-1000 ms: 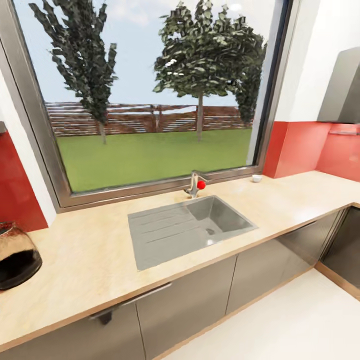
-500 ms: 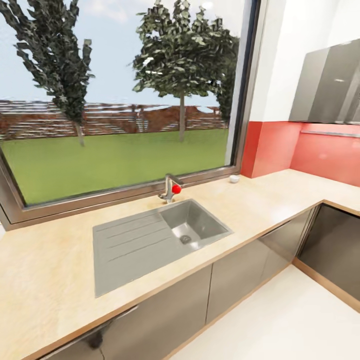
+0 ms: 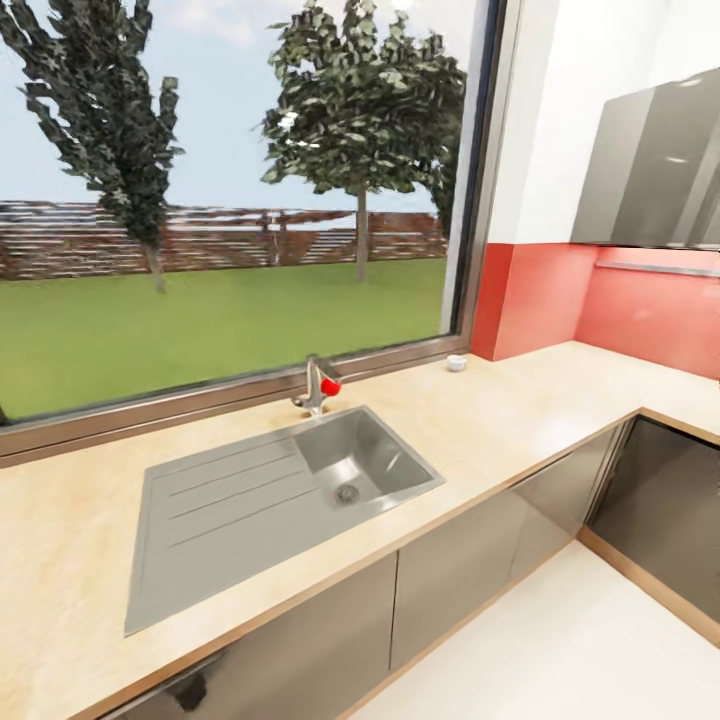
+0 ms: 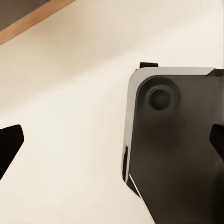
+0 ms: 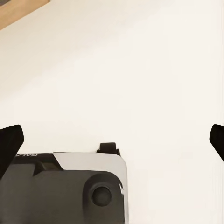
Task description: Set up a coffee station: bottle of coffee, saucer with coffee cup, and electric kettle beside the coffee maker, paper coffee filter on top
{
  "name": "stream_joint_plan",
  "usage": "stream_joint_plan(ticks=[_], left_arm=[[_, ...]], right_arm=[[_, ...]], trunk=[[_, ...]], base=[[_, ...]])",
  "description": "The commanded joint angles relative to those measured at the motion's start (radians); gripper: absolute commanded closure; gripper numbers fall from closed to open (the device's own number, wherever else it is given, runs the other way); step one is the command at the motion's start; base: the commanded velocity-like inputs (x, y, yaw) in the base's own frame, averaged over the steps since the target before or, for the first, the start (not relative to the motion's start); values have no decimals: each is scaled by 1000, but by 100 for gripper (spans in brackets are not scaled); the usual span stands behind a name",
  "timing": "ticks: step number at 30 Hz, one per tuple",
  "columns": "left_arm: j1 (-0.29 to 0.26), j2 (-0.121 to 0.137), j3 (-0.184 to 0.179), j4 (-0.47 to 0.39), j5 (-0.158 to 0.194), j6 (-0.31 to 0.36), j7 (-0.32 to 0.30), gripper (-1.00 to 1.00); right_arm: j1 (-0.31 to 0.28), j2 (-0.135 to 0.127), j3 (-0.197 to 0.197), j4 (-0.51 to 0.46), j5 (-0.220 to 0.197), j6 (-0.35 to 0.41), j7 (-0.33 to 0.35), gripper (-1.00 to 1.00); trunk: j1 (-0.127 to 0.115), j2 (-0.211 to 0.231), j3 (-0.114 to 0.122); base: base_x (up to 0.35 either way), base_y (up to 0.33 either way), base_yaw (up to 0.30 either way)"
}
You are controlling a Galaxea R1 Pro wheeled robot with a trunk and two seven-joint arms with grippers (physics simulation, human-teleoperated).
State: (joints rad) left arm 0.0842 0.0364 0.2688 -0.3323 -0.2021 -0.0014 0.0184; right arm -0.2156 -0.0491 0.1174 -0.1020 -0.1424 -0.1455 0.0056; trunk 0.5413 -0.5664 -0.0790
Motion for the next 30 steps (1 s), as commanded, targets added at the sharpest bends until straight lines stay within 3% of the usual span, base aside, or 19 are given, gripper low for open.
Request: stream_joint_plan(ticks=[1,30], left_arm=[[0,-1,7,-2,-10,0,0,-100],[0,0,9,-2,-3,0,0,-100]], right_arm=[[-1,0,8,1,-10,-3,1,-100],[-1,2,8,1,-11,-3,1,-100]], trunk=[[1,-1,-2],[1,-1,-2]], base=[[139,-261,0],[138,-261,0]])
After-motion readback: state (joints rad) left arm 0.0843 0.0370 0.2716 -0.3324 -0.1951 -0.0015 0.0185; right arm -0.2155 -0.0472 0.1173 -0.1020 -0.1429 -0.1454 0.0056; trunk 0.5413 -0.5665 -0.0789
